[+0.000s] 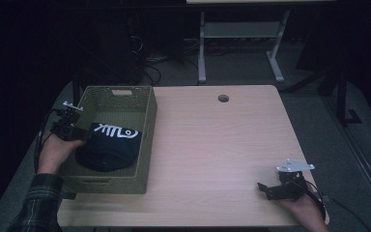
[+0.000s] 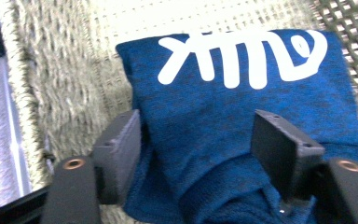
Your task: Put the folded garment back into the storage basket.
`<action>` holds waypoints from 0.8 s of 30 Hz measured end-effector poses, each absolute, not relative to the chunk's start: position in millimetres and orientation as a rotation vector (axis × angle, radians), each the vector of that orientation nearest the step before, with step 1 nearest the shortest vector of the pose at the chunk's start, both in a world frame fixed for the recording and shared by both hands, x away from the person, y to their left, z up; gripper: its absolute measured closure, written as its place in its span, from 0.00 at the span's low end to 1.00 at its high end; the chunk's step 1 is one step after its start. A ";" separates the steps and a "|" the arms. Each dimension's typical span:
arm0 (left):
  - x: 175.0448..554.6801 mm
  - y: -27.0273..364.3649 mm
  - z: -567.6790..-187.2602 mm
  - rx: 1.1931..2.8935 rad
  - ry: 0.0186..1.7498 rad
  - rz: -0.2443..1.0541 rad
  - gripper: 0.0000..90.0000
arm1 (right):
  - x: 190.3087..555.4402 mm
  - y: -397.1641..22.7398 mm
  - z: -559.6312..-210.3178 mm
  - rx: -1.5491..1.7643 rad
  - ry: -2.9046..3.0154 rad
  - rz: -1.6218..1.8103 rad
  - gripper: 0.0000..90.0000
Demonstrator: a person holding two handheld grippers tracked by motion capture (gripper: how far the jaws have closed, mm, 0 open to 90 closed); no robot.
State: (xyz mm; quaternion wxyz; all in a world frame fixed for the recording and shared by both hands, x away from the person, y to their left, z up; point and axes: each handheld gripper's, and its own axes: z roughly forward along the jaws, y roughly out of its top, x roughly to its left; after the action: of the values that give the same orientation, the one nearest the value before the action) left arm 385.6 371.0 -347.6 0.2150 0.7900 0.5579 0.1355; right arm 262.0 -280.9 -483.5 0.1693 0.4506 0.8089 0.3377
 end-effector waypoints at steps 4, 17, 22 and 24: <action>381.7 369.3 -344.3 2.155 1.515 0.365 0.27 | 262.0 -280.9 -483.6 1.281 2.299 0.960 0.00; 375.0 347.8 -338.5 2.130 1.405 0.368 0.15 | 262.0 -280.9 -483.5 1.281 2.299 0.960 0.00; 372.4 333.9 -338.7 2.124 1.359 0.352 0.15 | 262.0 -280.9 -483.5 1.281 2.299 0.960 0.00; 371.1 326.9 -338.2 2.131 1.337 0.351 0.15 | 262.0 -280.9 -483.5 1.281 2.299 0.960 0.00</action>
State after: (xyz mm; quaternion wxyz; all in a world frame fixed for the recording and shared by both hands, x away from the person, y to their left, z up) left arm 371.1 326.9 -338.2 0.2962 0.8013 0.5027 0.1320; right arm 262.0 -280.9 -483.5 0.1691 0.4507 0.8089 0.3375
